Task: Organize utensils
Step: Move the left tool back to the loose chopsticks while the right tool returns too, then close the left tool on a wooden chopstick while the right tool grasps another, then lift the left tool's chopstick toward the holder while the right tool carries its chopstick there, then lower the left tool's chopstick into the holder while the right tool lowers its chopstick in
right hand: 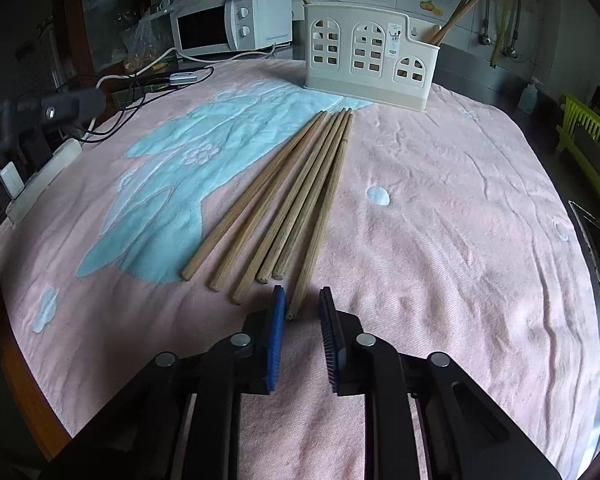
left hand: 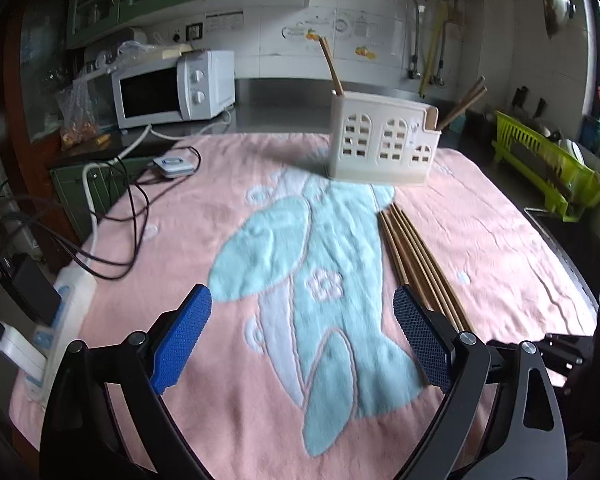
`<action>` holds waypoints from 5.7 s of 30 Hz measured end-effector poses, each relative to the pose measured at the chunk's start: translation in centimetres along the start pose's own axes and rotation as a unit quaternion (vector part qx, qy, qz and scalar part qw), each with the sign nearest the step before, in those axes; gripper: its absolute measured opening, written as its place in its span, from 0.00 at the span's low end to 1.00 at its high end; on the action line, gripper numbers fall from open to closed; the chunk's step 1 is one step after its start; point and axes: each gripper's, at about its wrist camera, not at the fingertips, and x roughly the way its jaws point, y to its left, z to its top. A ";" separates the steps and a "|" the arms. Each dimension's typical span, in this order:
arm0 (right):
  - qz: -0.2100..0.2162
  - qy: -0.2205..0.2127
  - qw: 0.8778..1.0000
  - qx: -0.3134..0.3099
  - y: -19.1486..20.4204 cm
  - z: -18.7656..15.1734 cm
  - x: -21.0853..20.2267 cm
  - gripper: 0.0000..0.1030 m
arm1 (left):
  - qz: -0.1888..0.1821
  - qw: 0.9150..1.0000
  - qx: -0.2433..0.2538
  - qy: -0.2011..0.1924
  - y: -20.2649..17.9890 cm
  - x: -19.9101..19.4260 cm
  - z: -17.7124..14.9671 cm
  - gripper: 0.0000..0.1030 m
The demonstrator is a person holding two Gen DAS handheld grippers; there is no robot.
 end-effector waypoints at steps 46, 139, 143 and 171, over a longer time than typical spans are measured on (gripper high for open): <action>0.016 0.001 0.999 0.051 -3.0 1.3 1.0 0.13 | -0.041 0.991 0.064 0.114 -6.4 7.5 -4.0 0.23; 0.040 -0.188 0.981 0.018 -7.0 21.6 -9.1 0.07 | -0.138 0.984 0.021 -0.115 -4.0 7.6 14.8 0.05; 0.028 -0.198 0.980 0.014 -8.0 23.5 -10.8 0.07 | -0.140 0.982 0.029 -0.125 -3.9 6.1 16.6 0.05; -0.038 -0.252 0.966 0.035 -14.4 34.9 -9.6 0.07 | -0.115 0.948 -0.021 -0.296 -4.6 5.2 33.5 0.05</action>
